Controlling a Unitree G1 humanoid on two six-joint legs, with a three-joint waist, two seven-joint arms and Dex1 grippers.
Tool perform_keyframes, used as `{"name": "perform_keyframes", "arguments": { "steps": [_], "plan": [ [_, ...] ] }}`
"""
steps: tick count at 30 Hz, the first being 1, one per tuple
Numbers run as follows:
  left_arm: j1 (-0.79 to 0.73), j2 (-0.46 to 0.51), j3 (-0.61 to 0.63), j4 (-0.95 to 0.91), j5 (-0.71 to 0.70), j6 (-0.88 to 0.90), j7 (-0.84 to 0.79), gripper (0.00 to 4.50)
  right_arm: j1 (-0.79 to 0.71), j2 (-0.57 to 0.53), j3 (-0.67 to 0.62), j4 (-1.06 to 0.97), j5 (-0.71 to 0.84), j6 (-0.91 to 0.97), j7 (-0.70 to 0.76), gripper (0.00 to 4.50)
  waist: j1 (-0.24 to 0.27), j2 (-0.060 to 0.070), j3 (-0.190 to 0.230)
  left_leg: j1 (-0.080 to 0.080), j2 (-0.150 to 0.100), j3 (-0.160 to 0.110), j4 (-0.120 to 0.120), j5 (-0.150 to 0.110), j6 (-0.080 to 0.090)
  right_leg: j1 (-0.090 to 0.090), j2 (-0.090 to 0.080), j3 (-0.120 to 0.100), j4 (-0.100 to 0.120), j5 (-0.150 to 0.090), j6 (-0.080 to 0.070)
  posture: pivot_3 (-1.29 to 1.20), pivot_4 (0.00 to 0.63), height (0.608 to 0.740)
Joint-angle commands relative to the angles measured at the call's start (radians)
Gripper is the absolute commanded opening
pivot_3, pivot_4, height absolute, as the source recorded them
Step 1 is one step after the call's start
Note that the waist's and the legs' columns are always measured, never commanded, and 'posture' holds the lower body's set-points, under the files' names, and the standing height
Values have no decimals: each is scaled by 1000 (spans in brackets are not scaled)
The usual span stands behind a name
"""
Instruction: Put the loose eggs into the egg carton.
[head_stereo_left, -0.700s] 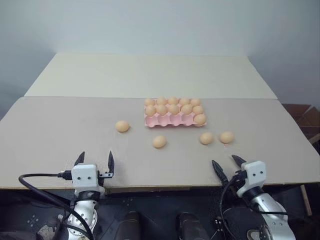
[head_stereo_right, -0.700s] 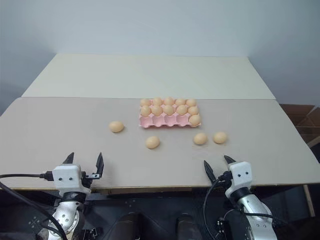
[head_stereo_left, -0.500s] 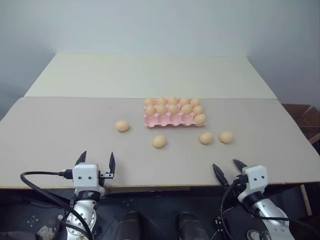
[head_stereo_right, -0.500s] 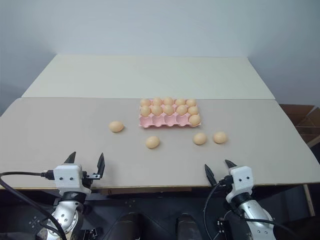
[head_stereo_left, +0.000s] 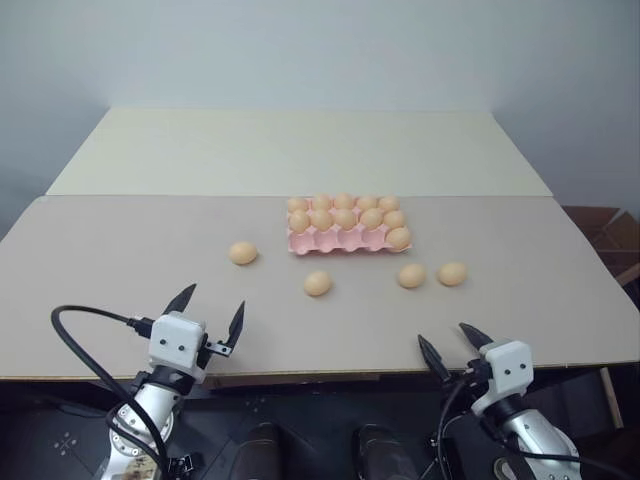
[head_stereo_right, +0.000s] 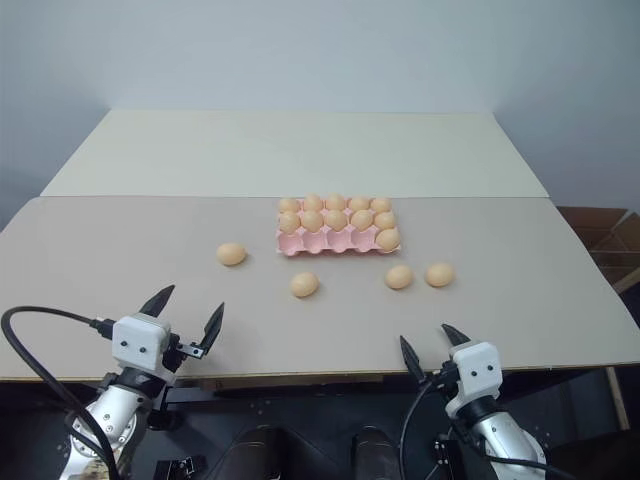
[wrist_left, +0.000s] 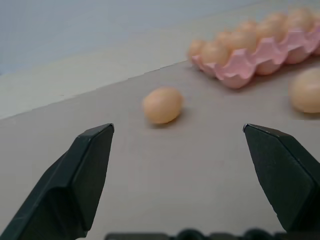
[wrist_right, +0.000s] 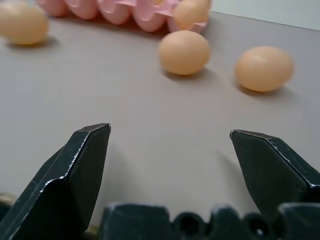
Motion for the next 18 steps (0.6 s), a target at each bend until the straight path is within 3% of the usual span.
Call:
{"name": "perform_keyframes", "arguments": {
  "steps": [1,6,11,18],
  "plan": [
    [-54,84,-2,-31,-102,16,-146,4493,-18,-23,-12,-122,-1,-9,-1,4500,-1,0,0,1,0,0,0,0,0,0,0,0,0,0,0,0,150,740],
    [-151,204,-19,-13,-208,71,-321,4493,-63,-12,0,-230,-21,129,-89,4500,0,0,0,2,0,2,0,0,0,0,0,1,0,0,-1,0,150,740],
    [-221,274,-21,-8,-311,162,-421,4493,-168,-5,47,-295,-107,407,-212,4500,0,0,0,1,0,4,0,3,6,-1,0,2,0,5,-7,0,150,740],
    [-296,351,-71,-25,-325,227,-528,4493,-322,21,63,-316,-91,622,-262,4500,0,0,0,0,-1,5,0,4,6,-3,2,3,1,5,-7,0,150,740]
  ]
}}
